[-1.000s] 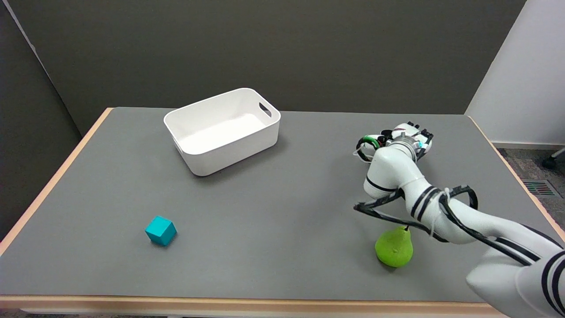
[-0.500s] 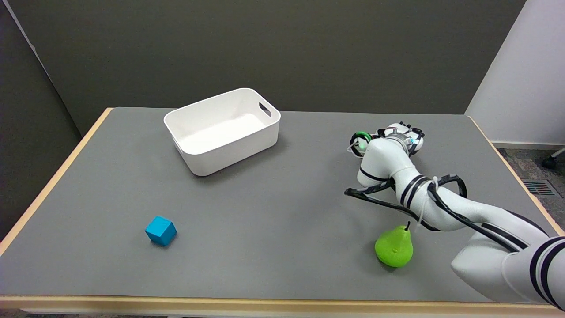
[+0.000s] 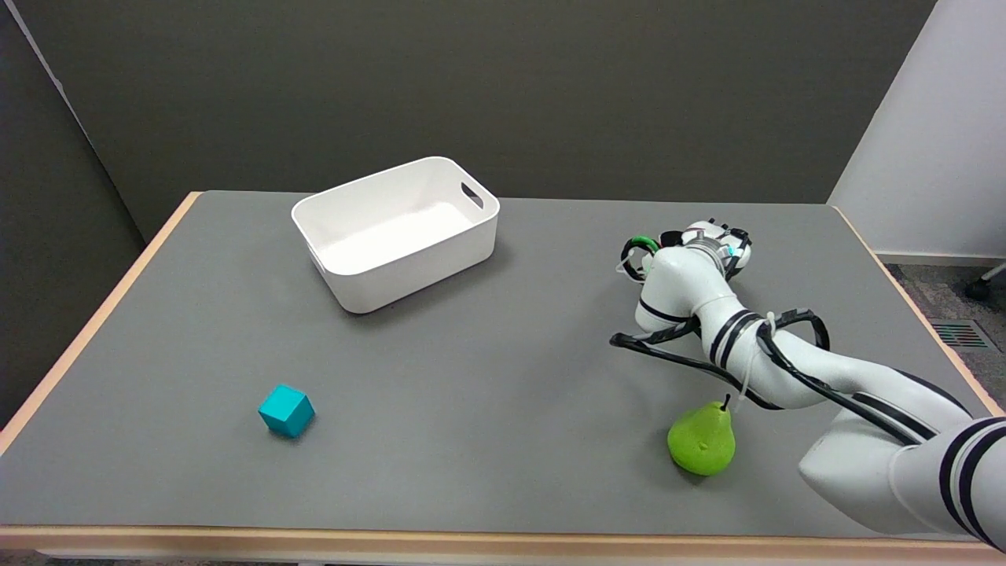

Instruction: Pick up the blackboard eraser.

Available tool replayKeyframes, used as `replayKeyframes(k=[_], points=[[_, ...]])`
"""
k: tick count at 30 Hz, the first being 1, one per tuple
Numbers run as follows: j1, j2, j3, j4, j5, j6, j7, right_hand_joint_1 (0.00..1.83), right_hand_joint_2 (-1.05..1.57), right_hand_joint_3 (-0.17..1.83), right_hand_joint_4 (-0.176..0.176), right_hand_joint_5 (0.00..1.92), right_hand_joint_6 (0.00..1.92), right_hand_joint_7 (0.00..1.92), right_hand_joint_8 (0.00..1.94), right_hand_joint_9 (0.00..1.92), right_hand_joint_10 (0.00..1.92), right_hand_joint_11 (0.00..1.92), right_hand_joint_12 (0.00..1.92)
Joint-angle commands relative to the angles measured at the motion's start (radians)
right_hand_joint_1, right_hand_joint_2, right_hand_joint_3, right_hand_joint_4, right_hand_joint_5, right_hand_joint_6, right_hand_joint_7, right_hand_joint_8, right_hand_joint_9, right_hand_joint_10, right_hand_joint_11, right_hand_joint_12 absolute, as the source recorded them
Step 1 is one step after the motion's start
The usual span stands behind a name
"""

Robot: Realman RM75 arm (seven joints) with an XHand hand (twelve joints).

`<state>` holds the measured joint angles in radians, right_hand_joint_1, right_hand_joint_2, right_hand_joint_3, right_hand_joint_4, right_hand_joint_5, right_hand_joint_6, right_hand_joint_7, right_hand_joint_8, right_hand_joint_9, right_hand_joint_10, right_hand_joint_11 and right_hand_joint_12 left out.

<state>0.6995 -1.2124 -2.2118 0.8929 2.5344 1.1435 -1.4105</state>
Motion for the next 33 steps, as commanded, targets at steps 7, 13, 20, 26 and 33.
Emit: replayKeyframes(k=[7, 13, 20, 26, 33], points=[[-0.020, 0.004, -0.001, -0.006, -0.067, -0.062, 0.010, 1.07, 1.10, 0.42, -0.176, 0.42, 1.37, 0.76, 1.43, 0.76, 1.45, 0.66, 1.92], [-0.061, 0.016, 0.006, 0.076, -0.347, -0.097, 0.223, 1.16, 1.26, 0.17, -0.176, 0.43, 1.52, 0.75, 1.63, 0.78, 1.53, 0.67, 1.92], [-0.112, 0.031, 0.026, 0.243, -0.719, -0.107, 0.486, 1.15, 1.26, 0.19, -0.176, 0.43, 1.52, 0.73, 1.68, 0.79, 1.66, 0.63, 1.92], [-0.088, 0.025, 0.017, 0.395, -0.931, -0.231, 0.569, 1.15, 1.25, 0.20, -0.176, 0.45, 1.51, 0.74, 1.67, 0.79, 1.67, 0.62, 1.92], [0.069, -0.050, -0.080, 0.346, -0.979, -0.557, 0.655, 1.16, 1.23, 0.22, -0.176, 0.47, 1.50, 0.75, 1.65, 0.80, 1.66, 0.63, 1.92]])
